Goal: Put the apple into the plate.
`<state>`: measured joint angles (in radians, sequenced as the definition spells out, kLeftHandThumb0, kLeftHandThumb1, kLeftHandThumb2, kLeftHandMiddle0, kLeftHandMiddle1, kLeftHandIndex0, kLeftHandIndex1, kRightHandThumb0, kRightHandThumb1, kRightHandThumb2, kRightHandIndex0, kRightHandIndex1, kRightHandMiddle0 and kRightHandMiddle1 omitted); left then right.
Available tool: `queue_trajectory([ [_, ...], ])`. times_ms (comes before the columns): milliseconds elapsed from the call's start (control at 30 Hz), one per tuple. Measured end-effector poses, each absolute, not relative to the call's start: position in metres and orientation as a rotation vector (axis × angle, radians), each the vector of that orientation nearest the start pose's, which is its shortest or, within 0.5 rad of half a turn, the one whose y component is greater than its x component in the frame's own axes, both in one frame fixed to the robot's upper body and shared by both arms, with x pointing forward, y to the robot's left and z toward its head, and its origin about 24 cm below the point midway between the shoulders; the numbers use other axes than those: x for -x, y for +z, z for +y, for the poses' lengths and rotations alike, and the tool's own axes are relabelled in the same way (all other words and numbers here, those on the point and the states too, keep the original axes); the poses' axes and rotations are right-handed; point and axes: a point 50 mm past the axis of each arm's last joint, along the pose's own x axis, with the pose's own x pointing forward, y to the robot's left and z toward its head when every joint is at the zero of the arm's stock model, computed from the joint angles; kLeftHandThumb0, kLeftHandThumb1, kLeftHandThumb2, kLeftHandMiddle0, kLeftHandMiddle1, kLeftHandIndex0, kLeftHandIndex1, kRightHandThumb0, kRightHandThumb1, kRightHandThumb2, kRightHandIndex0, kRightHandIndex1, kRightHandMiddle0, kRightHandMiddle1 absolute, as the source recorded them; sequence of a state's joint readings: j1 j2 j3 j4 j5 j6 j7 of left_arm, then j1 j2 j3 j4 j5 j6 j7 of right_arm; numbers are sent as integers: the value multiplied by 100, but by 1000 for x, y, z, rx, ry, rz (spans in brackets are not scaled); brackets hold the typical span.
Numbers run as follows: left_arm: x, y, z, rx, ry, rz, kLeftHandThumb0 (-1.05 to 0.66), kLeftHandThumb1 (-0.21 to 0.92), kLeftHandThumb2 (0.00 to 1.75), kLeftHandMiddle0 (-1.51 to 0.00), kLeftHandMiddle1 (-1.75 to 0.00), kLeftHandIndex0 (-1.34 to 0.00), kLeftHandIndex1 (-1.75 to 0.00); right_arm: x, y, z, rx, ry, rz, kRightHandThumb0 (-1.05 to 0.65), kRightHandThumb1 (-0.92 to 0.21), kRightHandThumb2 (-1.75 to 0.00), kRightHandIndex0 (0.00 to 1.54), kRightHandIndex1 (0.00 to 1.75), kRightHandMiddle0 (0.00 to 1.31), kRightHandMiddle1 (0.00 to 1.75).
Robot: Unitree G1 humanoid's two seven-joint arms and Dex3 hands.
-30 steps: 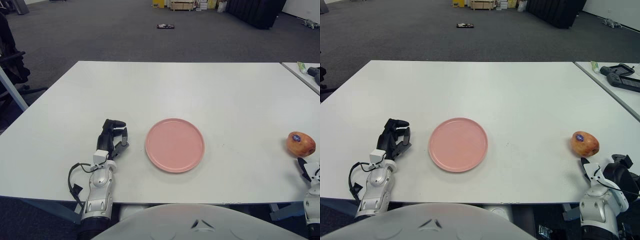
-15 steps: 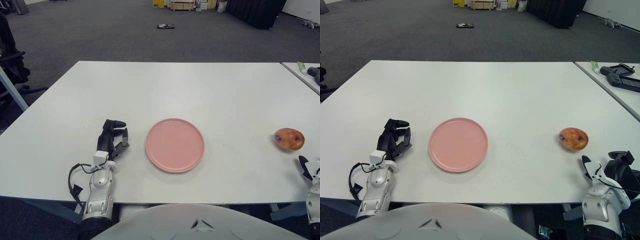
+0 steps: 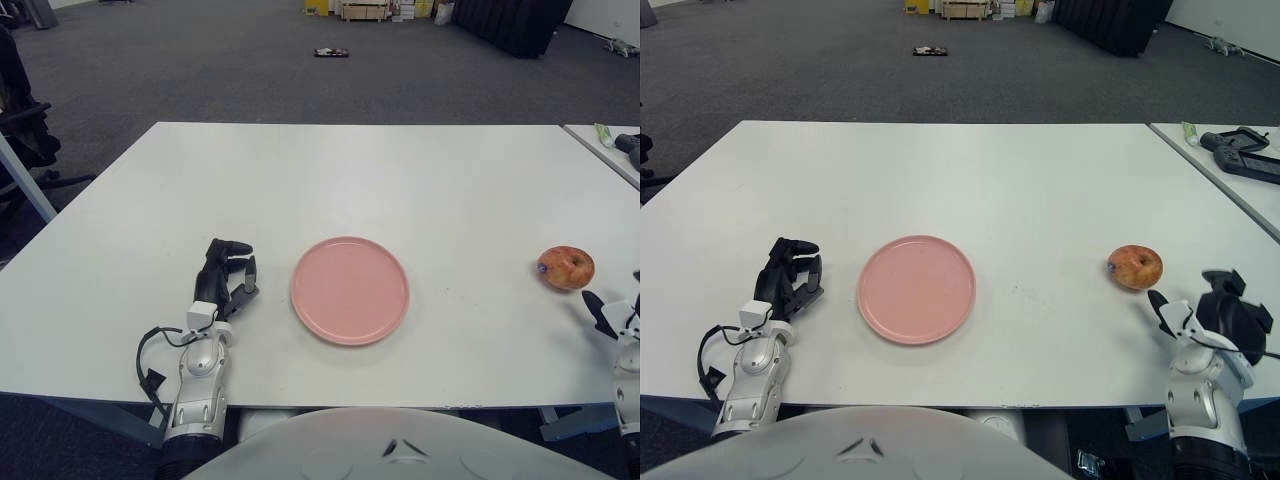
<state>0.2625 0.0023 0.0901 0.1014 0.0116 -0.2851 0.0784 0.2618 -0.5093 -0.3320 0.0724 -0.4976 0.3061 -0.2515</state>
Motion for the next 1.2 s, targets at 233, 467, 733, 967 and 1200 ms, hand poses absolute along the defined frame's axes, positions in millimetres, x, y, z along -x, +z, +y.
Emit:
queue_trajectory([
  [233,-187,-9,190,-45,232,67,-38,71,82,-59,-164,-32,-175,-170,49,-359,1080,-608,462,-98,-70,-43,0,0,0,1],
  [467,-187,-9,191,-48,235,70,-38,71,81,-58,-164,-32,-175,-179,43,-365,1088,-567,476,-104,-75,-28,0,0,0,0],
  [733,-187,-10,191,-48,237,72,-38,72,81,-58,-165,-32,-175,-188,46,-358,1089,-504,400,-105,-75,-24,0,0,0,0],
  [967,-187,-10,191,-47,238,66,-38,72,81,-58,-165,-32,-175,-195,54,-358,1107,-466,347,-105,-74,-22,0,0,0,0],
  [1200,-187,-11,191,-46,239,65,-38,71,82,-58,-165,-32,-175,-210,53,-352,1107,-429,327,-105,-74,-20,0,0,0,0],
])
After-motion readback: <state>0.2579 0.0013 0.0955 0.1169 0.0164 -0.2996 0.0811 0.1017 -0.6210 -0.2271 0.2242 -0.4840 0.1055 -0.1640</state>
